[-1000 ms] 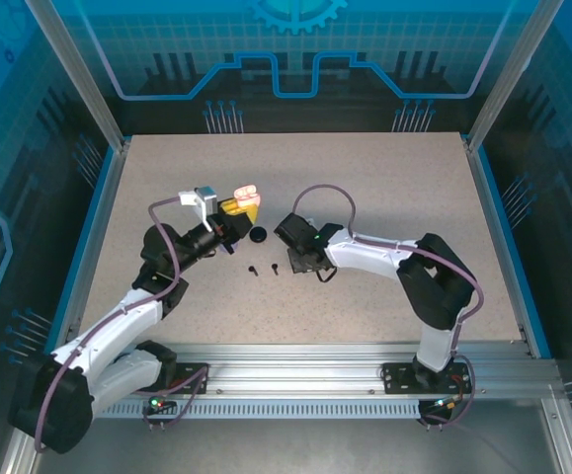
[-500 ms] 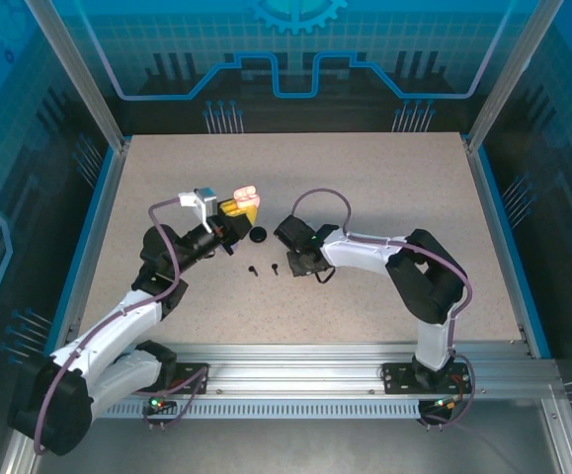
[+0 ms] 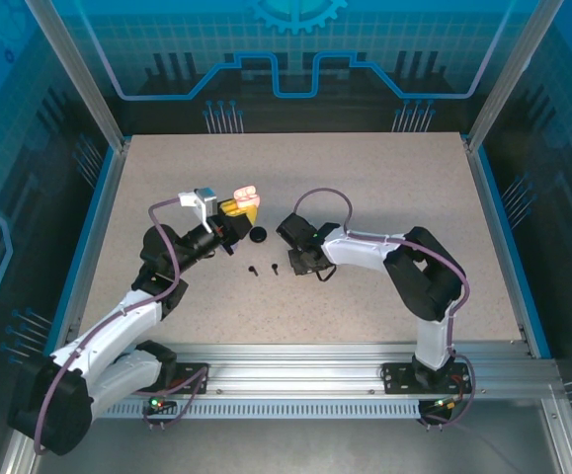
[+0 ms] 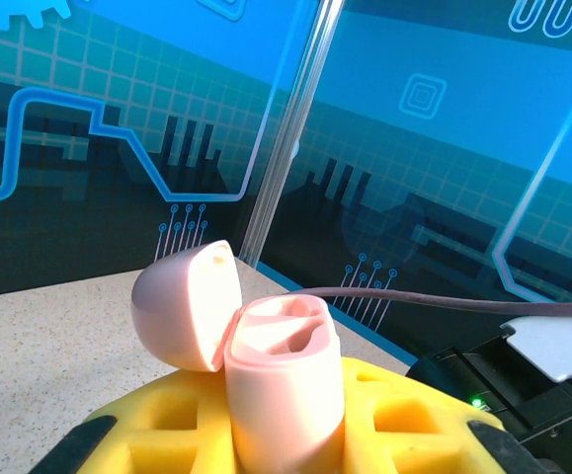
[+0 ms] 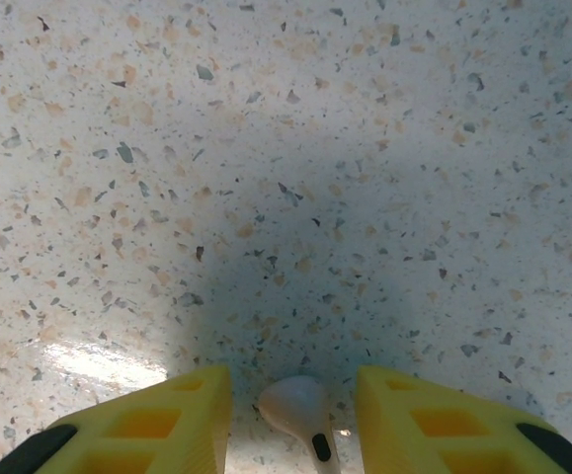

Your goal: Insert the wireless bluetooth earbuds into the charging case

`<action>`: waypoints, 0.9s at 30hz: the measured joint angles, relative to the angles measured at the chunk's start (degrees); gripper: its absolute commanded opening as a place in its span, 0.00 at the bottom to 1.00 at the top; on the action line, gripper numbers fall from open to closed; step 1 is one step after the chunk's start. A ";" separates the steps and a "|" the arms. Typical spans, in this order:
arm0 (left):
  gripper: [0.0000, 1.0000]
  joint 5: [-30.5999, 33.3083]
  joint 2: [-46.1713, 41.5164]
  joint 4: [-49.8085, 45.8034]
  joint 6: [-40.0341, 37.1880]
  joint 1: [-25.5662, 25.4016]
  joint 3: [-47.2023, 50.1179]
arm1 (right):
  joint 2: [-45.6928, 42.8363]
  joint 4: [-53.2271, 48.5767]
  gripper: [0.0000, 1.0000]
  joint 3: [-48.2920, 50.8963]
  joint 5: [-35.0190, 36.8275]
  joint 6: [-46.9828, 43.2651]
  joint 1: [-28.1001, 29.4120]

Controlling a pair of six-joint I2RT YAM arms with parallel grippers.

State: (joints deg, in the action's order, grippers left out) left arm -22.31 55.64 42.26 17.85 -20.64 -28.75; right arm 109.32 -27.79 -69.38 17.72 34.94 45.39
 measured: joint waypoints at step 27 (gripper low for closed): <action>0.00 0.00 0.00 -1.42 0.02 -0.22 0.00 | -0.28 3.21 0.32 1.92 -1.31 0.00 -0.61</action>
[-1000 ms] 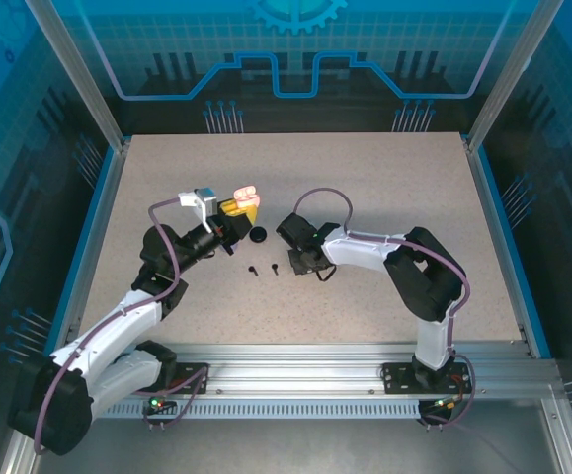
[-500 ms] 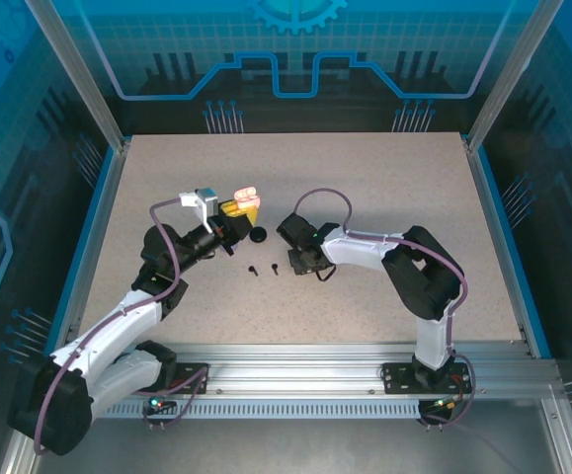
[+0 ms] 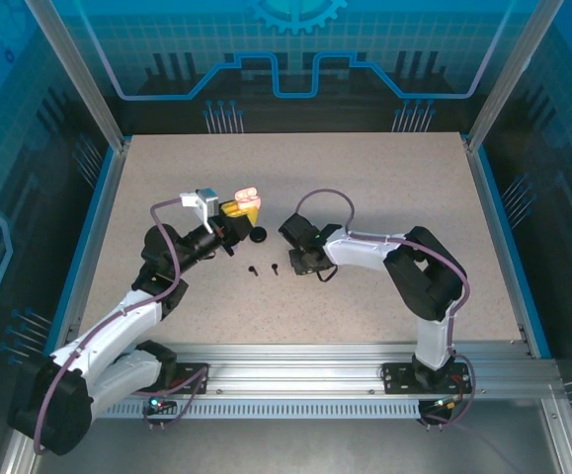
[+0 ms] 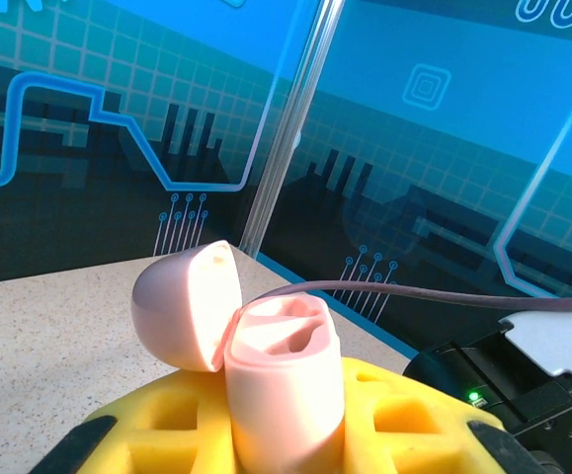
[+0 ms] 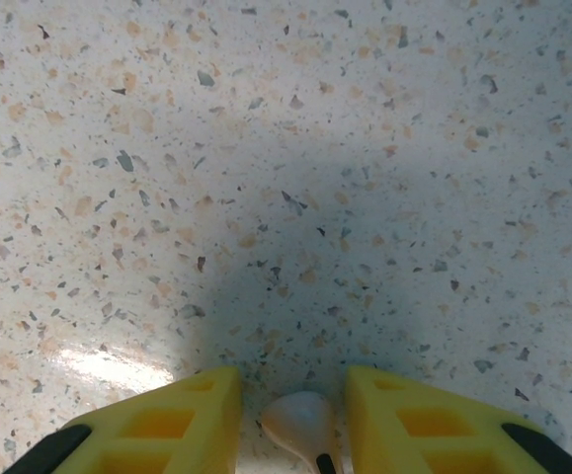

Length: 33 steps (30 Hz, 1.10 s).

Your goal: Insert the wireless bluetooth earbuds into the charging case

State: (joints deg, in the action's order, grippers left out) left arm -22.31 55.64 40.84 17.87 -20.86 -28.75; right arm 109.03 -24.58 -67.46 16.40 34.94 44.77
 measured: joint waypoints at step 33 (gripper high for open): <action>0.00 0.11 4.39 6.43 -1.51 -1.11 0.98 | -12.85 2.73 0.21 3.28 -0.37 -0.52 -1.25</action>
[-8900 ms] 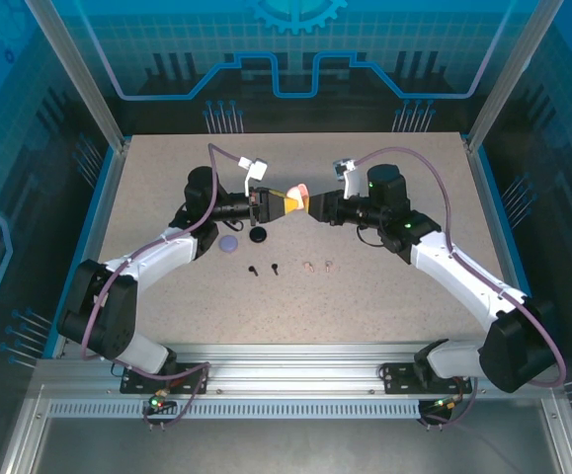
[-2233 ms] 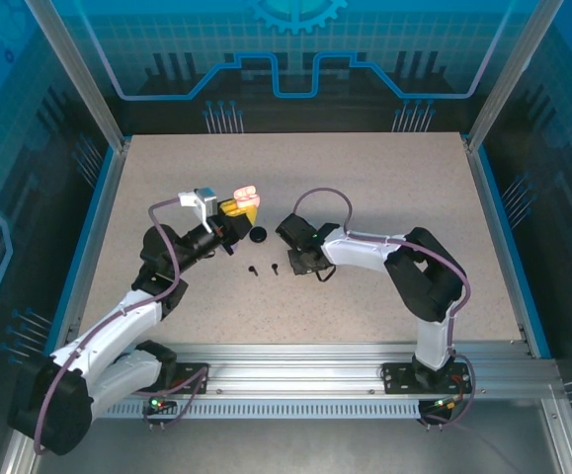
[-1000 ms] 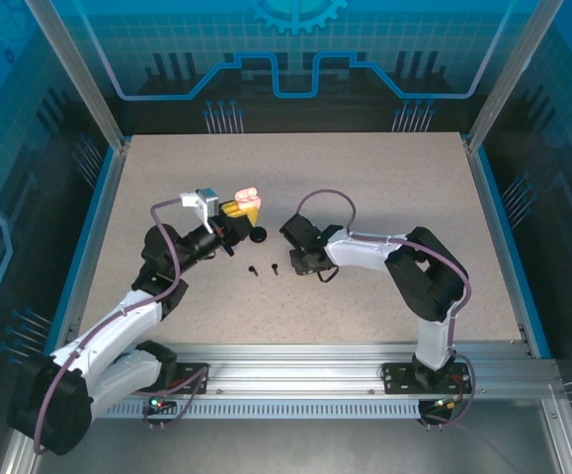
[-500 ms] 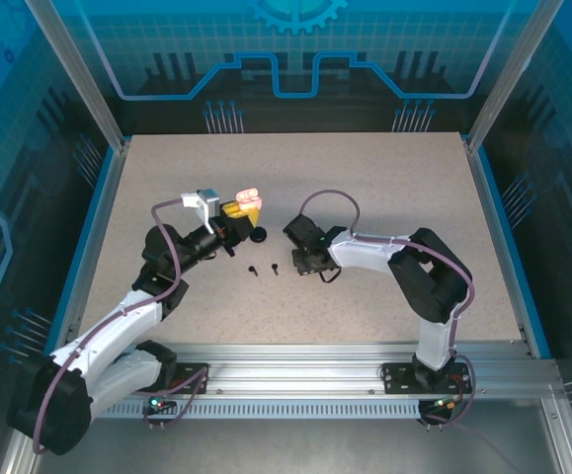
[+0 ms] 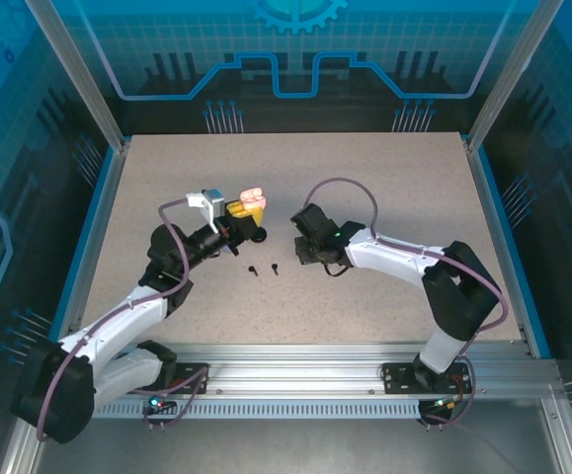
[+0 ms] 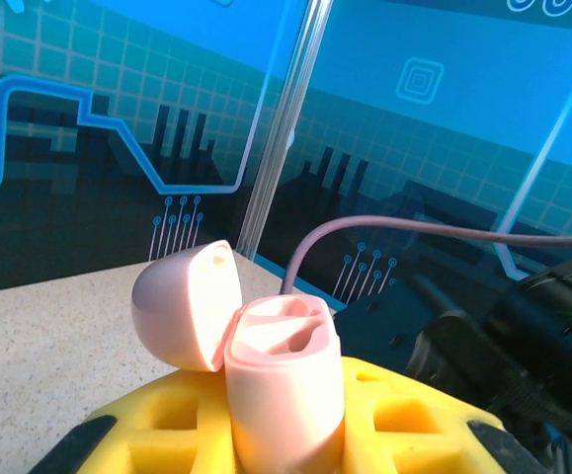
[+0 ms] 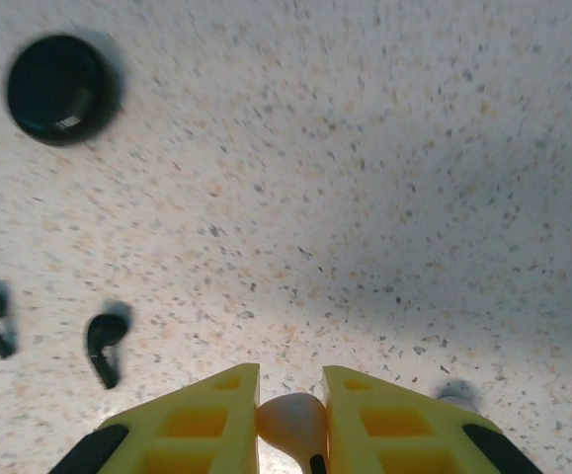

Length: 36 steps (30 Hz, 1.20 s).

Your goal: Insert the wireless bluetooth earbuds into the charging case

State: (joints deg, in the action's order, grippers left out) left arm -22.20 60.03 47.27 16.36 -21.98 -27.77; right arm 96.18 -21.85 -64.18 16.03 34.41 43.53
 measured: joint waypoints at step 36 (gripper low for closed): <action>0.00 1.88 30.01 30.23 -23.08 -4.76 -5.44 | -17.75 1.86 0.22 -16.48 -1.46 -11.98 -2.64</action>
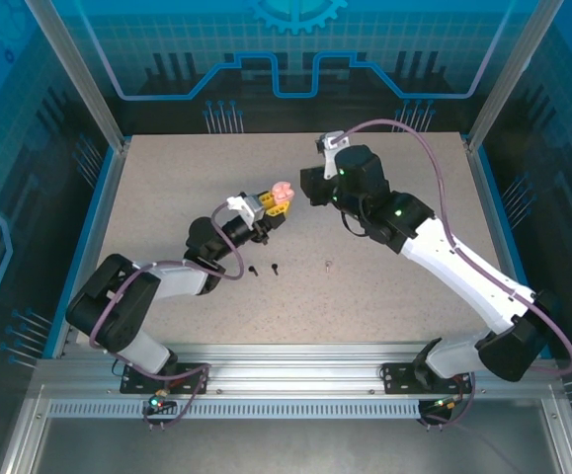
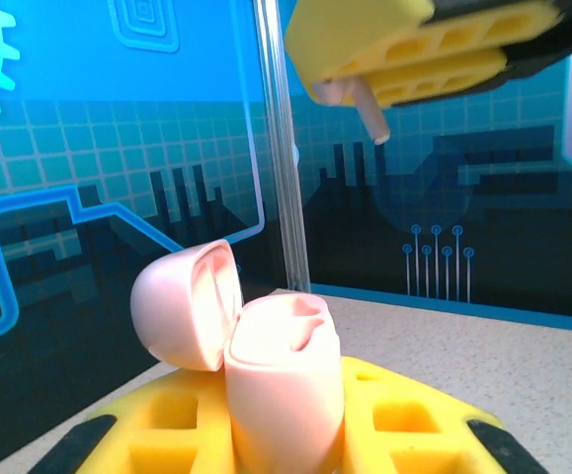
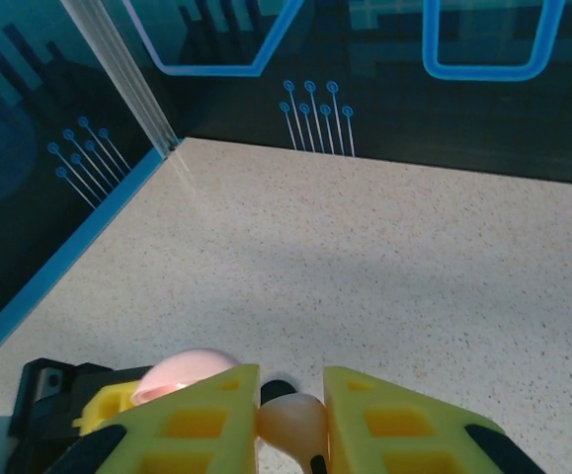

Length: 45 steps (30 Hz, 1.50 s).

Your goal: Insert the wireless bluetooth earbuds into the charging case

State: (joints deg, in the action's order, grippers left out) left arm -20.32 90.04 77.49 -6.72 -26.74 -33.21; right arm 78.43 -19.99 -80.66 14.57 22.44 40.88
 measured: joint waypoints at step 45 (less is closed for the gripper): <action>0.00 0.63 0.90 0.42 -5.18 -1.92 -2.75 | -0.37 21.73 0.21 12.55 -3.08 -1.46 3.87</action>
State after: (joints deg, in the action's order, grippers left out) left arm -19.68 90.94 77.91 -11.90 -28.67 -35.97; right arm 78.06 1.74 -68.12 11.49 20.97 44.75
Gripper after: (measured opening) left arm 0.227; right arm 0.215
